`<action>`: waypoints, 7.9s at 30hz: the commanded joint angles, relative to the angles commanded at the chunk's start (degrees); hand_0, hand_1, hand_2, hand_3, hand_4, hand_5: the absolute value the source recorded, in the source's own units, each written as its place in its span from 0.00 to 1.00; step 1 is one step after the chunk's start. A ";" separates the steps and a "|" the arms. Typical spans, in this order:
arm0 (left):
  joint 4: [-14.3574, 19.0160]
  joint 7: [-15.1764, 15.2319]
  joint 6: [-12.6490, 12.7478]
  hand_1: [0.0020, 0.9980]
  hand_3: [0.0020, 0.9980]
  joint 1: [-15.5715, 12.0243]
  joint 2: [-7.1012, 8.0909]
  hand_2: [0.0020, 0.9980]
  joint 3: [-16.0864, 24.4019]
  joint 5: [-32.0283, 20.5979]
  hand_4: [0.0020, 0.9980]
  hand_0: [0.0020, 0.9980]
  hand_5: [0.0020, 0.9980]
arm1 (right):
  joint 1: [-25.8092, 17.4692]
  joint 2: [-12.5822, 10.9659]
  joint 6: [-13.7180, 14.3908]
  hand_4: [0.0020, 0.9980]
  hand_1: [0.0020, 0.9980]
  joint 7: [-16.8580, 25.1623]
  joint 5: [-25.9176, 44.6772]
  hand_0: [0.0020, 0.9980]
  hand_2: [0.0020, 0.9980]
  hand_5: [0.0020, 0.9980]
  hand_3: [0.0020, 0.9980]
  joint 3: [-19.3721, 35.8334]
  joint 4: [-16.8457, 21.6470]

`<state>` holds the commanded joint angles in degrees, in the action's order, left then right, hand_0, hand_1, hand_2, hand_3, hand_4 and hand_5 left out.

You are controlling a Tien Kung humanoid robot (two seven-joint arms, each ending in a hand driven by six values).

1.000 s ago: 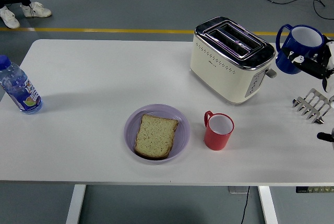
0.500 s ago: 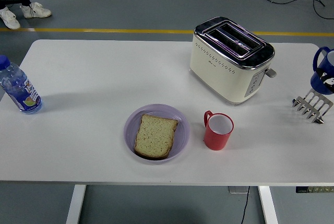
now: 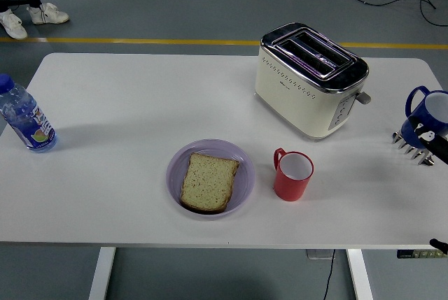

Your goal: Pick up the cup,pour liquid into bread,place the cup on the desk

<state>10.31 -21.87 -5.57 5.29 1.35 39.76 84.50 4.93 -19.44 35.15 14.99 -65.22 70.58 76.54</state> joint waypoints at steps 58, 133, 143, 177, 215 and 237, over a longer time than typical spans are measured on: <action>0.00 -0.16 -0.58 0.33 0.70 0.18 -0.19 0.41 -0.18 0.61 0.43 0.34 1.00 | 3.78 7.97 -5.96 0.65 0.45 7.32 -0.59 0.48 0.57 0.00 0.56 -10.19 -17.21; 0.00 -0.11 -0.79 0.33 0.69 0.16 -0.29 0.41 -0.39 0.86 0.43 0.35 1.00 | 5.36 10.99 -6.19 0.86 0.52 8.14 -4.44 0.54 0.69 0.00 0.78 -10.42 -24.87; 0.00 -0.11 -0.90 0.33 0.69 0.22 -0.21 0.41 -0.57 0.77 0.43 0.35 1.00 | 5.18 10.90 -6.75 0.87 0.61 9.15 -4.58 0.62 0.84 0.00 0.95 -9.61 -24.38; 0.00 -0.17 -0.86 0.33 0.69 0.08 -0.24 0.41 -0.36 1.21 0.43 0.35 1.00 | 4.48 10.30 -6.28 0.92 0.75 9.58 -5.05 0.80 0.95 0.00 1.00 -8.35 -22.92; 0.00 -0.12 -1.17 0.33 0.69 0.36 -0.07 0.41 -0.53 1.08 0.42 0.34 1.00 | 1.46 8.10 -4.79 0.95 0.79 6.82 -8.59 0.84 0.96 0.00 1.00 -4.38 -4.68; 0.00 0.00 -1.08 0.33 0.69 -0.39 -0.03 0.41 -0.47 1.23 0.42 0.35 1.00 | 0.84 4.00 -14.41 0.81 0.78 -1.33 22.36 0.82 0.89 0.15 0.89 10.87 17.47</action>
<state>10.31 -21.87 -6.65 4.90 1.32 39.29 85.73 5.77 -15.44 20.73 13.65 -42.87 81.45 94.01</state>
